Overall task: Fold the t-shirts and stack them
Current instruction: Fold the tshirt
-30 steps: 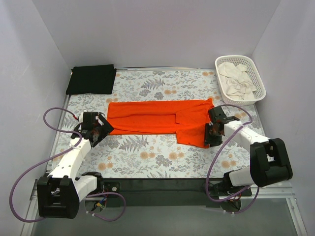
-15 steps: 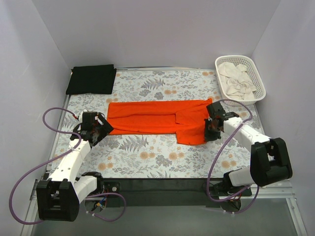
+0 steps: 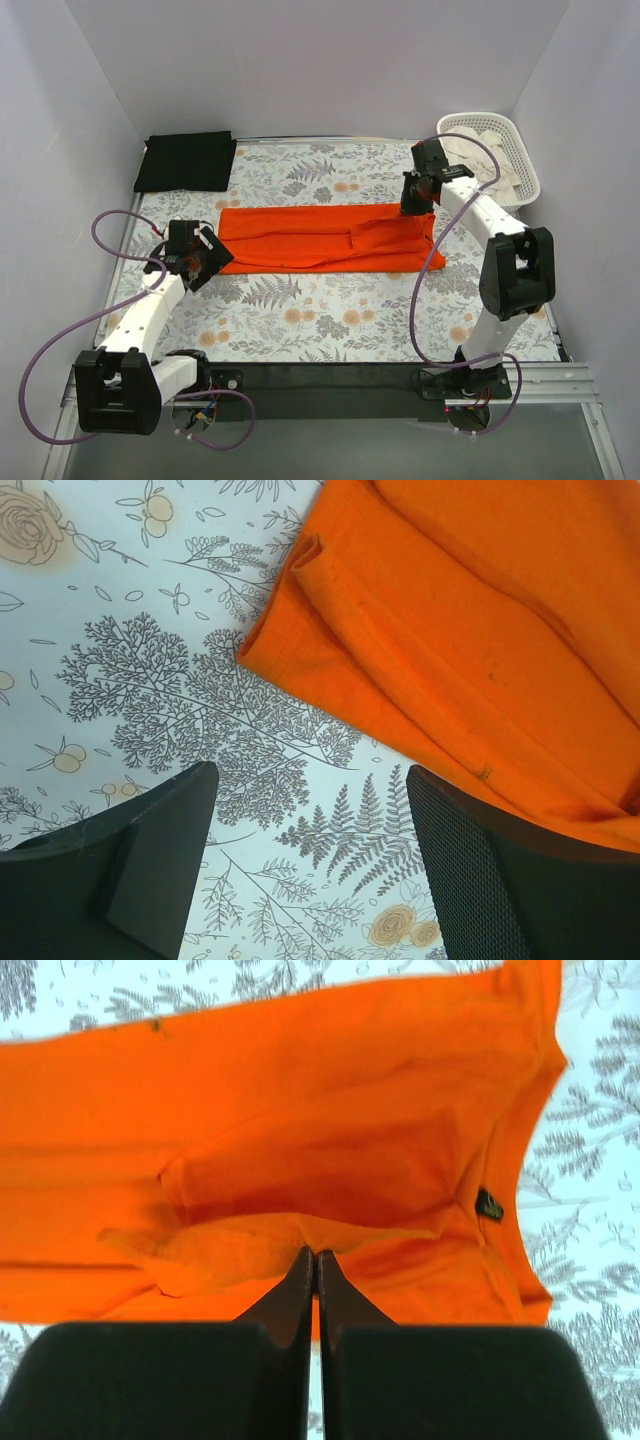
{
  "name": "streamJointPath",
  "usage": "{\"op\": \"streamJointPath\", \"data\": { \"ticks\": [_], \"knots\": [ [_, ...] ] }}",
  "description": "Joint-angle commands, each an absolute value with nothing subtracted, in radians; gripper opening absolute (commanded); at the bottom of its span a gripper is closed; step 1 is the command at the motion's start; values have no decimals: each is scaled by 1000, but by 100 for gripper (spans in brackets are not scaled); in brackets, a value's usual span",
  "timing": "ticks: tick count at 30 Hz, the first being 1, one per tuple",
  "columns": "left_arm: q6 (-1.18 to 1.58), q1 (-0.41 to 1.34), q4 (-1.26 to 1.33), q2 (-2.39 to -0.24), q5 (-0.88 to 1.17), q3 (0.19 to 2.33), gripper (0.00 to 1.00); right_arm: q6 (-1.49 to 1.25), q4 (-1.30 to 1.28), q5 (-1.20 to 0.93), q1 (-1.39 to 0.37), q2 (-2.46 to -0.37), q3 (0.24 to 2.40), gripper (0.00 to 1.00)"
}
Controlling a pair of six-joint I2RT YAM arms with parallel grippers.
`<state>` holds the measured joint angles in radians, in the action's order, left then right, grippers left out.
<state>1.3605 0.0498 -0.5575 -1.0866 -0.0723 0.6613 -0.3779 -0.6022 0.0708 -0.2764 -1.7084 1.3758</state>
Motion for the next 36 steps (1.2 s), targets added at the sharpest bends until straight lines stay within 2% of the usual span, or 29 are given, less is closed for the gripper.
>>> {"op": "streamJointPath", "data": {
  "ticks": [1, 11, 26, 27, 28, 31, 34, 36],
  "knots": [
    [1348, 54, -572, -1112, -41, 718, 70, -365, -598, 66, -261, -1788, 1495, 1],
    [1356, 54, -571, -1154, -21, 721, 67, -336, -546, 25, -222, -1901, 1614, 1],
    [1361, 54, -548, -1206, -20, 722, 65, -342, -502, 38, -184, -1922, 1565, 1],
    [1361, 54, -548, -1210, -20, 724, 65, -341, -502, 38, -184, -1922, 1553, 4],
    [1362, 54, -548, -1212, -26, 726, 65, -339, -502, 41, -183, -1924, 1546, 14],
    [1370, 54, -548, -1216, -41, 735, 65, -328, -503, 60, -178, -1904, 1514, 33],
    [1388, 54, -551, -1213, -81, 741, 65, -315, -505, 72, -158, -1847, 1461, 43],
    [1399, 54, -548, -1223, -101, 744, 65, -316, -512, 63, -137, -1812, 1419, 44]
  ]
}}
